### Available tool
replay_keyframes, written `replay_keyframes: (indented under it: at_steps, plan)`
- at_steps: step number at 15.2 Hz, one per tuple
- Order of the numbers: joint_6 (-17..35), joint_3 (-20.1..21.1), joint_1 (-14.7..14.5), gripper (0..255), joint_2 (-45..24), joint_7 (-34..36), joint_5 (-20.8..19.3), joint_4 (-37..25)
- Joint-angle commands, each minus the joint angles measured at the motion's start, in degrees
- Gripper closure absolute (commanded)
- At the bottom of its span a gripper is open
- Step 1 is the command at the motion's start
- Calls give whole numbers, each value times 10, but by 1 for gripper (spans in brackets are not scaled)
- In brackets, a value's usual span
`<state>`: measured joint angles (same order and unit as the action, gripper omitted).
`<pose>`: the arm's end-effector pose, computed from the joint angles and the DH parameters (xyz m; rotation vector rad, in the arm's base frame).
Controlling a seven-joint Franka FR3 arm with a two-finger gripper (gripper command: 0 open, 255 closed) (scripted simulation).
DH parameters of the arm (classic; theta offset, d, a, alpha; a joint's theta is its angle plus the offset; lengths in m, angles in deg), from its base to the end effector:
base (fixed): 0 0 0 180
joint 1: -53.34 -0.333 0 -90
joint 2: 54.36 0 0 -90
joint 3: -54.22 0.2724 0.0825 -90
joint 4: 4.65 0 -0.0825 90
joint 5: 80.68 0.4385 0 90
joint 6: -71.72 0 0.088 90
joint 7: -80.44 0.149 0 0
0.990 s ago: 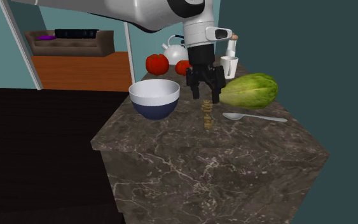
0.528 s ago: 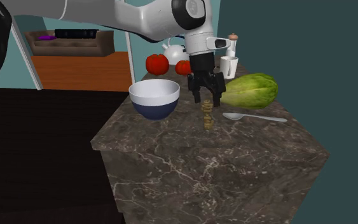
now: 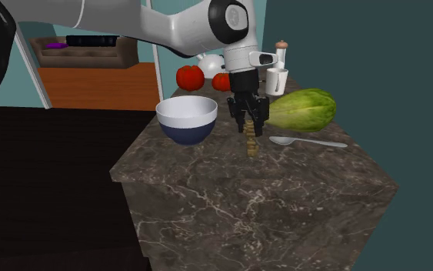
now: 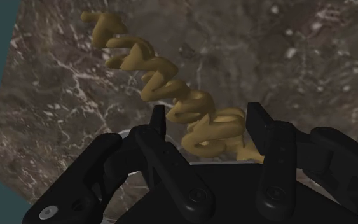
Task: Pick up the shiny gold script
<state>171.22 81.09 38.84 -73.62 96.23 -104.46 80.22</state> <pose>0.5693 0.3938 0.4058 2.8005 0.7226 0.1244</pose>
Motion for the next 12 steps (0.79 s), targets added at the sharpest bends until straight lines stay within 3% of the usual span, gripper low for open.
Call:
replay_keyframes:
  at_steps: [1, 6, 12]
  plan:
    - [0, 0, 0, 255, 0, 0, 0, 0]
    - [0, 0, 0, 255, 0, 0, 0, 0]
    - [-45, 1, -6, 255, -1, -12, 2, -48]
